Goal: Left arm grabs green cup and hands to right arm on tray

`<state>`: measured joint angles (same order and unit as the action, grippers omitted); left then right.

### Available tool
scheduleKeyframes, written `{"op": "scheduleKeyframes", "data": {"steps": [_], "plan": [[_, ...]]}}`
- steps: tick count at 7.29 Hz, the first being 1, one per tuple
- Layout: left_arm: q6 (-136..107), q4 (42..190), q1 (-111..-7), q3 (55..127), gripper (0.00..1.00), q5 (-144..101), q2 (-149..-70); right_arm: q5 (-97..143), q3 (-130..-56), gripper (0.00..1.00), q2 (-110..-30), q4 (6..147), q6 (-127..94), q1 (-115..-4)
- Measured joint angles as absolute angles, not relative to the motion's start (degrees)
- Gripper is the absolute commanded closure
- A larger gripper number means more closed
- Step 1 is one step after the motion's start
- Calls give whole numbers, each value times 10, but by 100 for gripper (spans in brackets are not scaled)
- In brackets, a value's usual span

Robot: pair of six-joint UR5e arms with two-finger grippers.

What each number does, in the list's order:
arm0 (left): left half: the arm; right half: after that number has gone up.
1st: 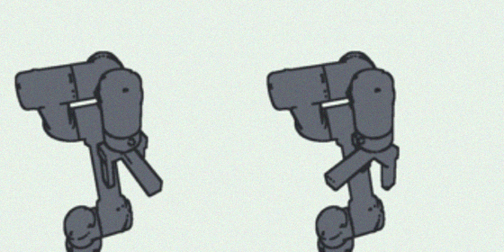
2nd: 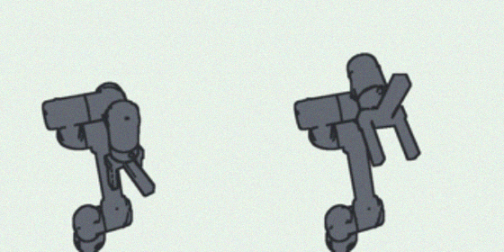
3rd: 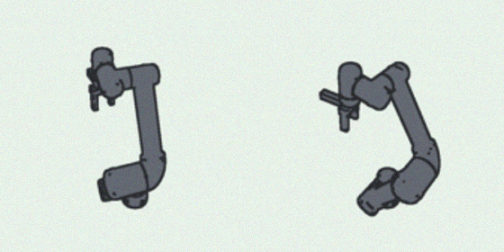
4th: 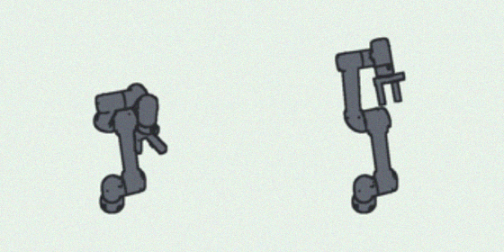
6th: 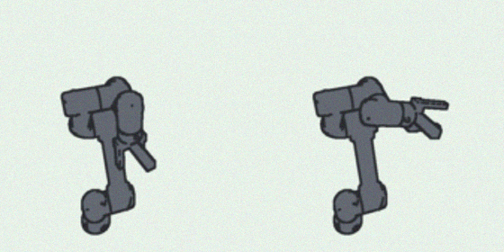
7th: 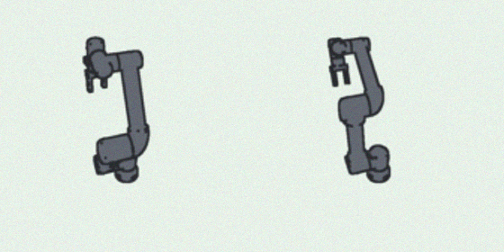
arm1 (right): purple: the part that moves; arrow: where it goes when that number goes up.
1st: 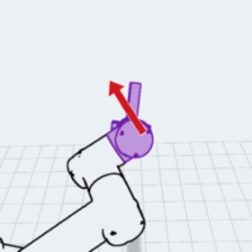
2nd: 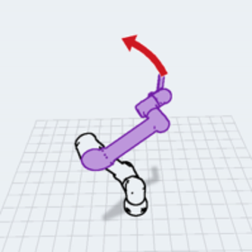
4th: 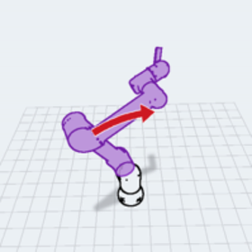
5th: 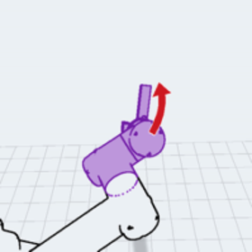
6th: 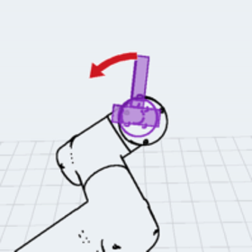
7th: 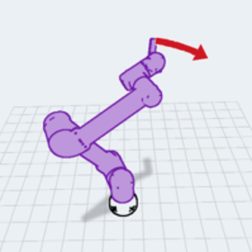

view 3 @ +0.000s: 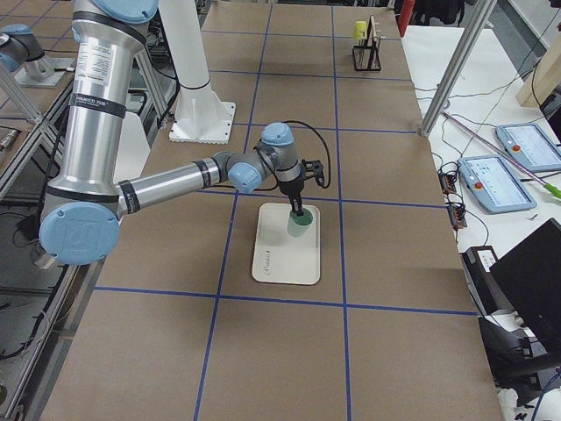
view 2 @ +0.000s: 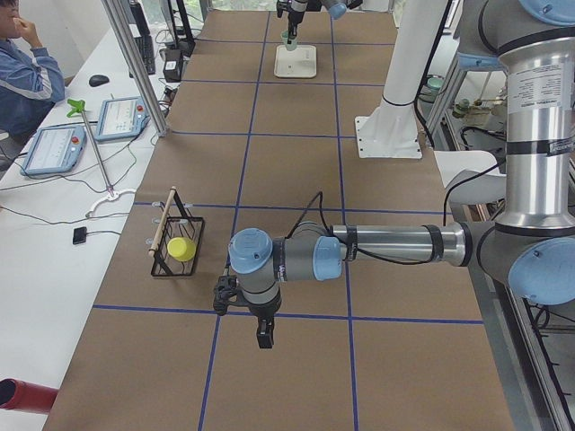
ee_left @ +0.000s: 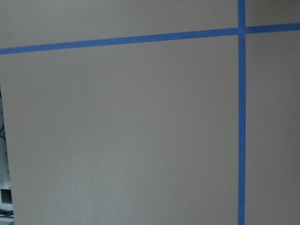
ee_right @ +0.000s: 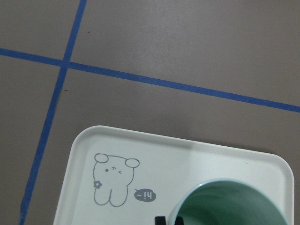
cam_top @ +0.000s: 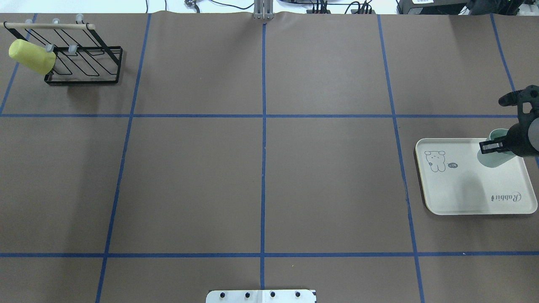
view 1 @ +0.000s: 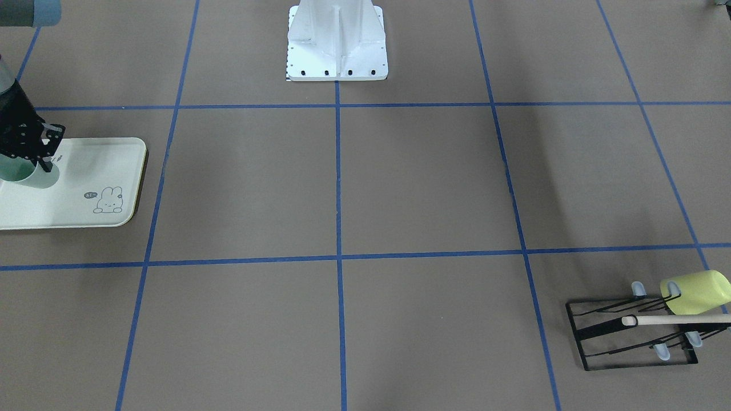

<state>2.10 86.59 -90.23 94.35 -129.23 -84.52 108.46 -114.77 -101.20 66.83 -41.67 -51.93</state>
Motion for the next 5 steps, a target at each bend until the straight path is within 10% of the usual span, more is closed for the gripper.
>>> {"op": "scheduleKeyframes", "data": {"steps": [5], "plan": [[16,870,-902,944,0,-1303,-838,1030,-1090,100,-1017,567,-515,-489]]}}
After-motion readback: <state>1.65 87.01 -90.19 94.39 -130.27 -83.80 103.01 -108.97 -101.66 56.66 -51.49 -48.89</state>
